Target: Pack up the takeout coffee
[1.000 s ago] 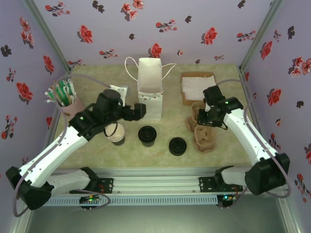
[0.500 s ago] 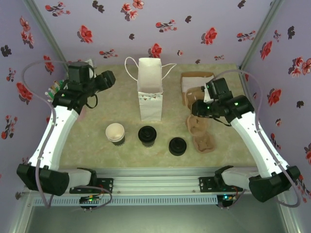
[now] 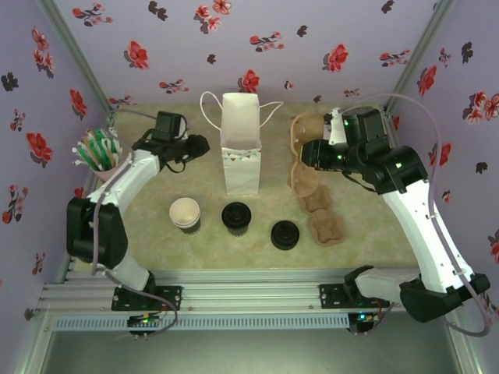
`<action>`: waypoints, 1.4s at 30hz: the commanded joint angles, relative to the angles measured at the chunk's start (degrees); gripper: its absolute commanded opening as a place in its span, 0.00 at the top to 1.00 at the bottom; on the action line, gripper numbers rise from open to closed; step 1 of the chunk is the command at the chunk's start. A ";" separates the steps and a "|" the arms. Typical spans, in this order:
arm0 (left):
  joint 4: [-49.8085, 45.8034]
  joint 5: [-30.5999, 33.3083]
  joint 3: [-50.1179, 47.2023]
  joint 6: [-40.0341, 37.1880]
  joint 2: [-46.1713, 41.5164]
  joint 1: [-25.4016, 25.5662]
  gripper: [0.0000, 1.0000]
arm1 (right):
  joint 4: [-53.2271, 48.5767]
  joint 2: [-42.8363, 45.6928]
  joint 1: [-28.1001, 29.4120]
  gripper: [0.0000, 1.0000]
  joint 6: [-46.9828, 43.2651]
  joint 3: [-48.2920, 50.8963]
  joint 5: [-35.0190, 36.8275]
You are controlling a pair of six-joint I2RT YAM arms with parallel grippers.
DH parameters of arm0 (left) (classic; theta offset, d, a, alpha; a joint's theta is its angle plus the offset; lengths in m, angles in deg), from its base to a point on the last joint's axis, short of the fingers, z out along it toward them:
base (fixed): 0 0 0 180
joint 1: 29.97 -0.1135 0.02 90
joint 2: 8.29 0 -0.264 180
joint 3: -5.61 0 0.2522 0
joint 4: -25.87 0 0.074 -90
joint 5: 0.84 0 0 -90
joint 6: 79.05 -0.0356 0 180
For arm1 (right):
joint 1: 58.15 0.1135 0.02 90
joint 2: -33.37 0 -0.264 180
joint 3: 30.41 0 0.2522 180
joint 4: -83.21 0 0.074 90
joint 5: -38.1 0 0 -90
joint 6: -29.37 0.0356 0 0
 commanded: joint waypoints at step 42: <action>-24.45 -12.80 69.17 -5.04 43.03 -7.57 0.66 | 2.34 -7.76 0.50 0.68 1.07 -14.11 -1.64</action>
